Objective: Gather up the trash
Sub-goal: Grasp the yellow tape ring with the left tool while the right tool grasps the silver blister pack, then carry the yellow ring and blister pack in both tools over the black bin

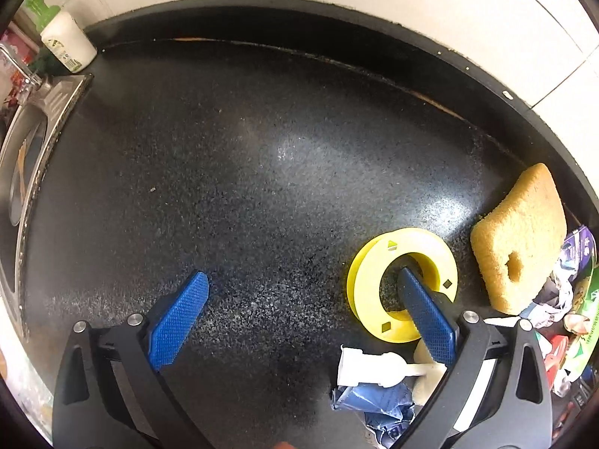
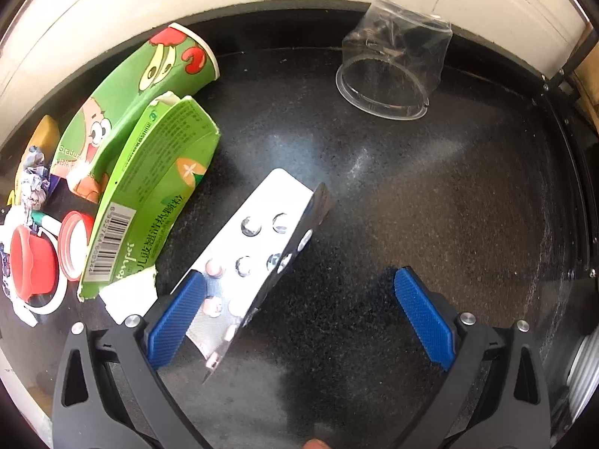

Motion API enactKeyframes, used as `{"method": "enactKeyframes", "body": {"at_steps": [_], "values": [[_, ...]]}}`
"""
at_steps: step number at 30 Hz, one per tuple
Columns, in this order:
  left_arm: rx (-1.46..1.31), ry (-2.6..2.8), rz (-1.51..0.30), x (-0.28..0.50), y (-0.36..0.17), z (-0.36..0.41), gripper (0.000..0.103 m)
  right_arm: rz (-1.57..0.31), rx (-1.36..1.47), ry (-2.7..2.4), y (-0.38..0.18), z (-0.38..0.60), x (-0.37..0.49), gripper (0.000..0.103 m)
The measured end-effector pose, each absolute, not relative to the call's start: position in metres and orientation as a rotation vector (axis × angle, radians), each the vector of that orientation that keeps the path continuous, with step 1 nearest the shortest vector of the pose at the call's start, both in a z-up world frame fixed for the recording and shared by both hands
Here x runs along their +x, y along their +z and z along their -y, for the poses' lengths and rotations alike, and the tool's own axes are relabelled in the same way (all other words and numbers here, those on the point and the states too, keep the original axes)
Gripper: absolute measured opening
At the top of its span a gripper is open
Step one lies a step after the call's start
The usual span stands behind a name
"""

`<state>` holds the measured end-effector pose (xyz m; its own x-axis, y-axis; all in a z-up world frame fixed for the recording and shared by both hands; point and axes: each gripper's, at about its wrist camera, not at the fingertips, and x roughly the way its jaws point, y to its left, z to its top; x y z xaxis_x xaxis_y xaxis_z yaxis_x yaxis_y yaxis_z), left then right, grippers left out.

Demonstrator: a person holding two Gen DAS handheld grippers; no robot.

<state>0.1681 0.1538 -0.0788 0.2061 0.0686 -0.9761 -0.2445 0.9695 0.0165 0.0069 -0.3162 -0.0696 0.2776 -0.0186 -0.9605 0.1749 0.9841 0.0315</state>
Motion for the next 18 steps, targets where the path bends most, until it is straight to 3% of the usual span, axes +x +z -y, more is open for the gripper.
{"method": "enactKeyframes", "body": {"at_steps": [4, 6, 7, 8, 9, 10, 18], "values": [[-0.144, 0.215, -1.338, 0.165, -0.076, -0.145, 0.098, -1.261, 0.134, -0.119, -0.070, 0.314, 0.002, 0.098], [-0.133, 0.210, -1.316, 0.158, -0.072, -0.139, 0.089, -1.212, 0.157, -0.137, -0.066, 0.318, -0.009, 0.075], [-0.117, 0.201, -1.287, 0.155, -0.064, -0.135, 0.058, -1.151, 0.153, -0.138, -0.060, 0.318, -0.019, 0.037], [-0.100, 0.190, -1.286, 0.154, -0.060, -0.126, 0.016, -1.144, 0.147, -0.101, -0.057, 0.316, -0.022, 0.032], [-0.109, 0.160, -1.305, 0.154, -0.059, -0.122, 0.014, -1.147, 0.190, -0.073, -0.057, 0.318, -0.024, 0.016], [-0.152, 0.124, -1.313, 0.154, -0.058, -0.121, 0.014, -1.151, 0.236, -0.055, -0.057, 0.323, -0.026, 0.011], [-0.268, 0.156, -1.200, 0.110, -0.002, -0.153, 0.013, -1.068, 0.257, -0.093, -0.023, 0.362, -0.049, 0.009]]}}
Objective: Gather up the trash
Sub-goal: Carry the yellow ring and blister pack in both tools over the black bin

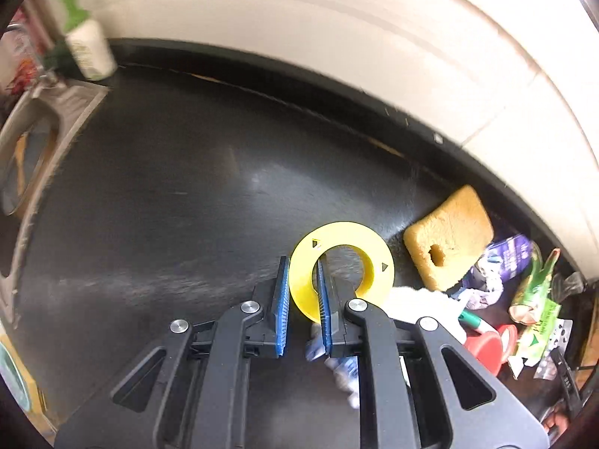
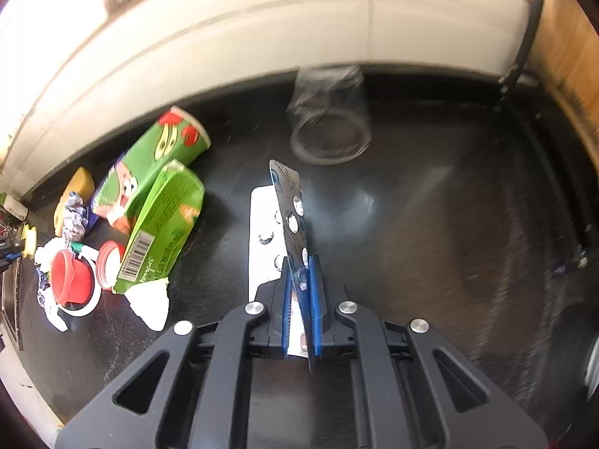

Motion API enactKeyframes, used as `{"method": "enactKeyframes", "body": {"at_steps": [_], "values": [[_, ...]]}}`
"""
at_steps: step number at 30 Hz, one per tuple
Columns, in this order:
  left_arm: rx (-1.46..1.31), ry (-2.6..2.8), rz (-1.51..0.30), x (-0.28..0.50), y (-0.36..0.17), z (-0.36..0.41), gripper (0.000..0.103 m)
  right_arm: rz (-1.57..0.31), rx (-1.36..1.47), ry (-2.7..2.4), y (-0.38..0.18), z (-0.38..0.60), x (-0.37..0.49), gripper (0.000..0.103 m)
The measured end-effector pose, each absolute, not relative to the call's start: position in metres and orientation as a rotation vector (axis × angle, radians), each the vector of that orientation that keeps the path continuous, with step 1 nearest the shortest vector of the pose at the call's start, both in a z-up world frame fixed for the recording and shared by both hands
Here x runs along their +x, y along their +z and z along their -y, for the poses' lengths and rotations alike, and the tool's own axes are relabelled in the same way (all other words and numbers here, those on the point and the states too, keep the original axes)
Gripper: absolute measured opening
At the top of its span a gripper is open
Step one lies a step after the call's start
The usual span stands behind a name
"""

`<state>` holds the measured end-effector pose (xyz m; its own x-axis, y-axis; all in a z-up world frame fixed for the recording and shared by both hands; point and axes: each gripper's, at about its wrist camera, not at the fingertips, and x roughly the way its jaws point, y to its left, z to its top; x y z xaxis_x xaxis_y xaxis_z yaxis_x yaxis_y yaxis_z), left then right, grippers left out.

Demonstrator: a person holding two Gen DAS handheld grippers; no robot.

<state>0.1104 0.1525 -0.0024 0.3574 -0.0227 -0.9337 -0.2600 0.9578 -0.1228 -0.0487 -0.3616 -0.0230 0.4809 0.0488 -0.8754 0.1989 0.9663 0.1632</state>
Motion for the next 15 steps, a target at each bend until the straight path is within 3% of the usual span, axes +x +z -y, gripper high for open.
{"method": "enactKeyframes", "body": {"at_steps": [8, 15], "values": [[-0.368, 0.244, -1.130, 0.011, 0.036, -0.200, 0.013, -0.940, 0.224, 0.030, 0.032, 0.369, -0.061, 0.009], [-0.449, 0.409, -1.074, -0.131, 0.042, -0.228, 0.013, -0.919, 0.118, 0.366, 0.065, 0.277, -0.062, 0.009]]}}
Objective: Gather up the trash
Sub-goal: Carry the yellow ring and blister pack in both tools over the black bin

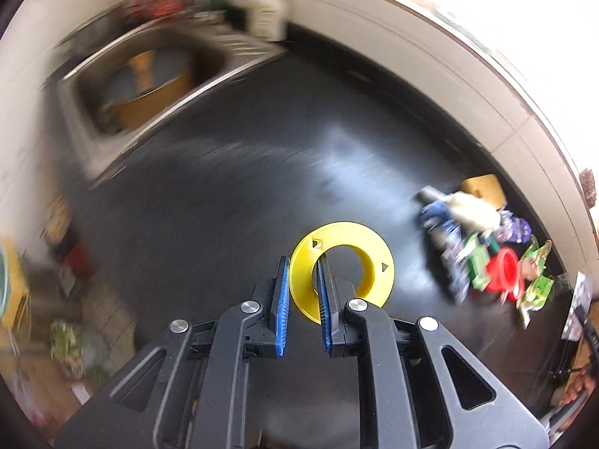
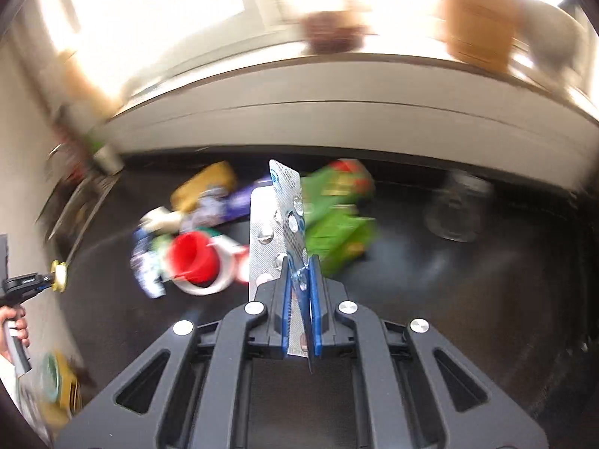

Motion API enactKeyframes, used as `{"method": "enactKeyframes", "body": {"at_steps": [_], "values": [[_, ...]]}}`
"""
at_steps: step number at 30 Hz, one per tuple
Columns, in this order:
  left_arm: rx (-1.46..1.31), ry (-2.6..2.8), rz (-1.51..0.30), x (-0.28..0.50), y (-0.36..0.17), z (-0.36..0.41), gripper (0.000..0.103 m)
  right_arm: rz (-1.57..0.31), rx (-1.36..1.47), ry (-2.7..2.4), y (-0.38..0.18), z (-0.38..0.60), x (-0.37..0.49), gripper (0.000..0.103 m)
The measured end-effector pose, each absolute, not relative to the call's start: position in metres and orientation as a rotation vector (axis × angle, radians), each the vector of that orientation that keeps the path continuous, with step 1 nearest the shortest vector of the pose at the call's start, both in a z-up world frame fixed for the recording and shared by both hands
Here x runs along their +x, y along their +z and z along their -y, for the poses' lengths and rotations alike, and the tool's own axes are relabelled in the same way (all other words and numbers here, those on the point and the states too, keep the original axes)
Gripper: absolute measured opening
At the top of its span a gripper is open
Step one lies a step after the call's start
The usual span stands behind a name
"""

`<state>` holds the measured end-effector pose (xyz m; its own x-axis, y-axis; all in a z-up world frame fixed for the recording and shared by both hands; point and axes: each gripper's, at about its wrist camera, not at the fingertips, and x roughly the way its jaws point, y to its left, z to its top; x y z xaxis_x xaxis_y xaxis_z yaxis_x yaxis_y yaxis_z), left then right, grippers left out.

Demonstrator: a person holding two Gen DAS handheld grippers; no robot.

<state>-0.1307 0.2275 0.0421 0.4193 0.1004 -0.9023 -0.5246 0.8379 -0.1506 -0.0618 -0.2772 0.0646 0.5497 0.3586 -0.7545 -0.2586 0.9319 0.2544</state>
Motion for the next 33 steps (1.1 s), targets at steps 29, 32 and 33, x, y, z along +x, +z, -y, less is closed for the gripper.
{"method": "enactKeyframes", "body": {"at_steps": [29, 32, 33], "values": [[-0.855, 0.850, -1.094, -0.446, -0.098, -0.335, 0.013, -1.059, -0.767, 1.340, -0.047, -0.197, -0.324, 0.009], [-0.894, 0.860, -1.100, -0.445, -0.128, -0.348, 0.013, -1.035, -0.847, 1.318, -0.078, -0.214, -0.345, 0.010], [-0.911, 0.862, -1.101, -0.445, -0.138, -0.350, 0.013, -1.043, -0.860, 1.310, -0.092, -0.219, -0.348, 0.010]]}}
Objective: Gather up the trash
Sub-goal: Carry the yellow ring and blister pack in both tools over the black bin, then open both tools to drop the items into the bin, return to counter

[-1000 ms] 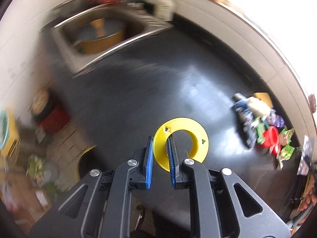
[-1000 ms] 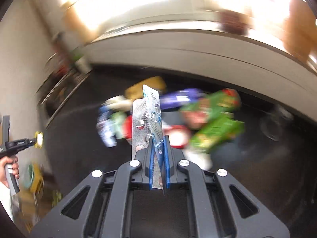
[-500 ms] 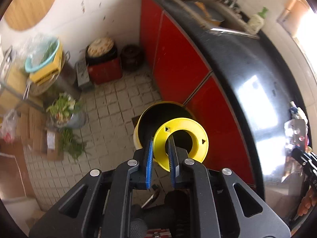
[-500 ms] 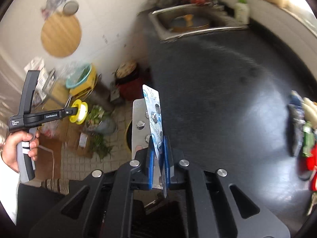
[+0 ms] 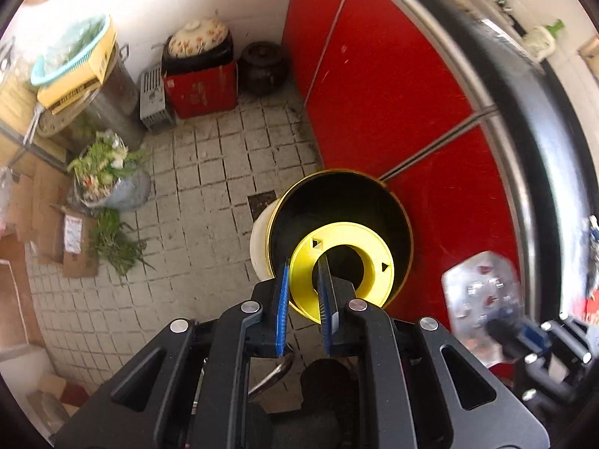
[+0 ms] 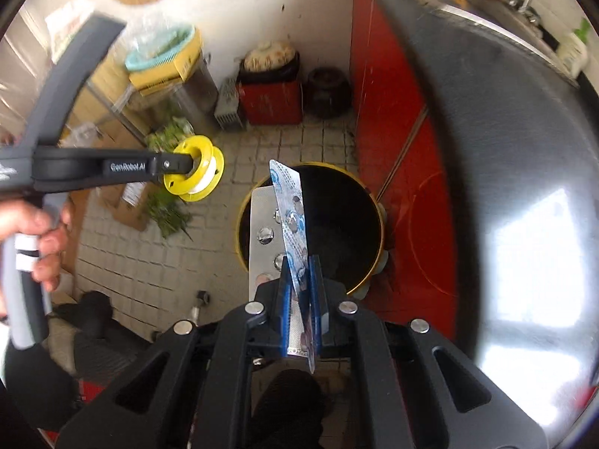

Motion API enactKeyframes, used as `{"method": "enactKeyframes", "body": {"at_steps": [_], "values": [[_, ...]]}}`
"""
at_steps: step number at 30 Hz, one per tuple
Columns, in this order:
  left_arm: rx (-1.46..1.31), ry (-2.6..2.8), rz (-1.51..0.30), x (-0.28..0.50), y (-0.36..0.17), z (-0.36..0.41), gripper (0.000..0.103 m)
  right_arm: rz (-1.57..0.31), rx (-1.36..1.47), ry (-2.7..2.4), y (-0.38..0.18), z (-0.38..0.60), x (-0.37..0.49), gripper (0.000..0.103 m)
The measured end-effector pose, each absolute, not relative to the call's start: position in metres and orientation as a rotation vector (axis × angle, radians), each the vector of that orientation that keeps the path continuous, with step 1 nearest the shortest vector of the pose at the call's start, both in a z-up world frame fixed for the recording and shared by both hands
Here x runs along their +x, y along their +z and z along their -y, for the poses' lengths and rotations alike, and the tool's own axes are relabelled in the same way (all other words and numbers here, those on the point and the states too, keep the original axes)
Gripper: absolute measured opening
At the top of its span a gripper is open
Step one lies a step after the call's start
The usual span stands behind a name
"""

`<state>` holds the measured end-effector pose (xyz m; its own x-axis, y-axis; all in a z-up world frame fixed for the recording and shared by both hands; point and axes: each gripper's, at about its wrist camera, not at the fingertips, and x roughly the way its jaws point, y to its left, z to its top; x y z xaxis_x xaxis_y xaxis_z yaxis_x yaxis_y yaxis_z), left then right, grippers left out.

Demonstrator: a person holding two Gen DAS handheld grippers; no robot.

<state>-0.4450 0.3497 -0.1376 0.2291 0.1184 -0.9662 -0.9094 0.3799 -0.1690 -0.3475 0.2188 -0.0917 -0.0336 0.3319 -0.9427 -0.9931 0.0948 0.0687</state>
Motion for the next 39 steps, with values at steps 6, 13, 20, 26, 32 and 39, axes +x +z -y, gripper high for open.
{"method": "enactKeyframes", "body": {"at_steps": [6, 13, 20, 26, 32, 39], "values": [[-0.989, 0.849, -1.138, -0.444, -0.200, -0.342, 0.013, -1.093, -0.901, 1.253, -0.168, -0.247, -0.347, 0.010], [-1.004, 0.817, -1.165, -0.430, -0.250, -0.347, 0.013, -1.141, -0.936, 1.197, -0.235, -0.266, -0.337, 0.010], [-0.985, 0.795, -1.194, -0.407, -0.276, -0.361, 0.013, -1.193, -0.912, 1.174, -0.269, -0.272, -0.331, 0.010], [-0.994, 0.794, -1.215, -0.398, -0.294, -0.369, 0.013, -1.214, -0.890, 1.156, -0.280, -0.275, -0.324, 0.010], [-1.056, 0.773, -1.201, -0.399, -0.308, -0.370, 0.015, -1.238, -0.856, 1.131, -0.284, -0.276, -0.321, 0.010], [-0.989, 0.877, -1.149, -0.433, -0.243, -0.378, 0.080, -1.146, -0.860, 1.186, -0.255, -0.269, -0.340, 0.089]]}}
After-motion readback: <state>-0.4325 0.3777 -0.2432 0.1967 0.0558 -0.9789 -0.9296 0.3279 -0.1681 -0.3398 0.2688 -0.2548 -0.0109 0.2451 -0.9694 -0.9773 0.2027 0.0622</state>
